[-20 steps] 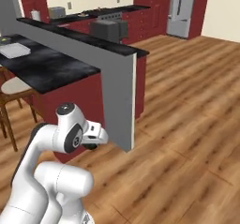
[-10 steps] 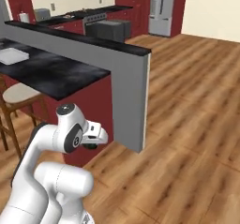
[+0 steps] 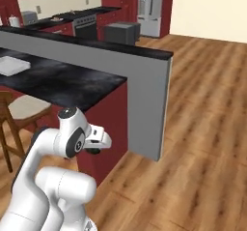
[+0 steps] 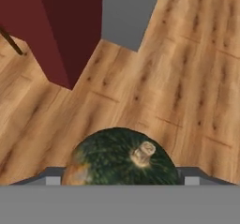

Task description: Place the cold items (pear and squash) from the fridge in one tupperware on the dining counter. Place the warm items (kebab skewer and hot dog) in the stove area in another tupperware.

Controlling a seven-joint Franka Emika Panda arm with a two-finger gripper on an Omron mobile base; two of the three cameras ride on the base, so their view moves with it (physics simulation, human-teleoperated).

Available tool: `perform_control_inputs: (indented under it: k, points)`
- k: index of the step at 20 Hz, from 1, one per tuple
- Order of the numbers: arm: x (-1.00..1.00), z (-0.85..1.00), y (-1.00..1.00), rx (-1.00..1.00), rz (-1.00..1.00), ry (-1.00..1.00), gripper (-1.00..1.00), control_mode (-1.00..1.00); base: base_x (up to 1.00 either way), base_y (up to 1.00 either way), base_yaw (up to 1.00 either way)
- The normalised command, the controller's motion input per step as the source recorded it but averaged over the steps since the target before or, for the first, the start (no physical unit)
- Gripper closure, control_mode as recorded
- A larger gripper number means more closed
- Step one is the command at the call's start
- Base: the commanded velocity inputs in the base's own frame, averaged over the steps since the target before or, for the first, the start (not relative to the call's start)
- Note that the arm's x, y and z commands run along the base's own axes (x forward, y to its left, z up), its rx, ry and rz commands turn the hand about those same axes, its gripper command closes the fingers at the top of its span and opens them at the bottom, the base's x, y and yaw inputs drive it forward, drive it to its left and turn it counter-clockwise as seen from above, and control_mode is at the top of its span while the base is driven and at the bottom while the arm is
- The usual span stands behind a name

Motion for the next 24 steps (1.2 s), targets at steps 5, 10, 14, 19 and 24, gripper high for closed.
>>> perform_control_inputs:
  k: [5,10,14,19,24]
  points:
    - [0.00,0.00,0.00,0.00,0.00,0.00,1.00,1.00,0.00,1.00,-0.15]
    - [0.00,0.00,0.00,0.00,0.00,0.00,1.00,1.00,0.00,1.00,0.00]
    - [0.00,0.00,0.00,0.00,0.00,0.00,1.00,1.00,0.00,1.00,0.00]
    - [0.00,0.00,0.00,0.00,0.00,0.00,1.00,1.00,0.00,1.00,0.00]
    - [0.00,0.00,0.00,0.00,0.00,0.00,1.00,1.00,-0.02,1.00,0.00]
